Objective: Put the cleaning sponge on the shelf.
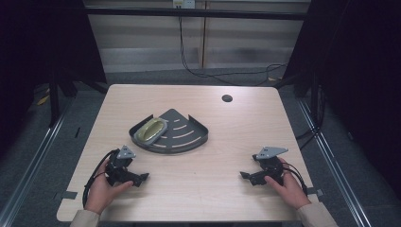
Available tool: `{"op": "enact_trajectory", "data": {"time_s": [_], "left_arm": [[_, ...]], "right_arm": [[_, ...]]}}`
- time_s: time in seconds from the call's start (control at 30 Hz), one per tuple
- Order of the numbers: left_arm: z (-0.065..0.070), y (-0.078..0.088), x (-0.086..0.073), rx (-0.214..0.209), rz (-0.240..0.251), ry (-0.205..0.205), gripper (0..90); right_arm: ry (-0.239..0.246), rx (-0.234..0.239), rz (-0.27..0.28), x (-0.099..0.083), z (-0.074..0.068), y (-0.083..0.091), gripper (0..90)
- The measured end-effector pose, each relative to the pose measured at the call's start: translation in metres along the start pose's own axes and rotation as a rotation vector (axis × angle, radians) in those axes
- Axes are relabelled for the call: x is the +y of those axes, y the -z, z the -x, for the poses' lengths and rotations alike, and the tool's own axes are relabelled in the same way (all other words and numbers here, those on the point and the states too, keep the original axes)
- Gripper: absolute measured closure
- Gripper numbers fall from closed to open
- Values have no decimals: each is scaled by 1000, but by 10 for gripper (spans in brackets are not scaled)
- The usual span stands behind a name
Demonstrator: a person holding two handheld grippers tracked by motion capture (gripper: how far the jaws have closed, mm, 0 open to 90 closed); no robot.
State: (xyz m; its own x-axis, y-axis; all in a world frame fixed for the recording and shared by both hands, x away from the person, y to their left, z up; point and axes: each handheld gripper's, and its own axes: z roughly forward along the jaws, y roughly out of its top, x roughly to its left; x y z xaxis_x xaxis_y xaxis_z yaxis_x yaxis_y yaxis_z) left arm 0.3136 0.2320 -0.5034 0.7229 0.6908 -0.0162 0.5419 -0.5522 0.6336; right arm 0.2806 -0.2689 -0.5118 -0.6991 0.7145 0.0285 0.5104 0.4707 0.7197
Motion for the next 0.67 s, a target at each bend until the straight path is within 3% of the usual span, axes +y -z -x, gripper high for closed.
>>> {"op": "enact_trajectory", "data": {"time_s": [0.33, 0.67], "left_arm": [[-3, 0, -8, -15, 69, -8, 0], [-3, 0, -10, -20, 85, -11, 0]], "right_arm": [[0, 0, 0, 0, 0, 0, 115], [0, 0, 0, 0, 0, 0, 115]]}}
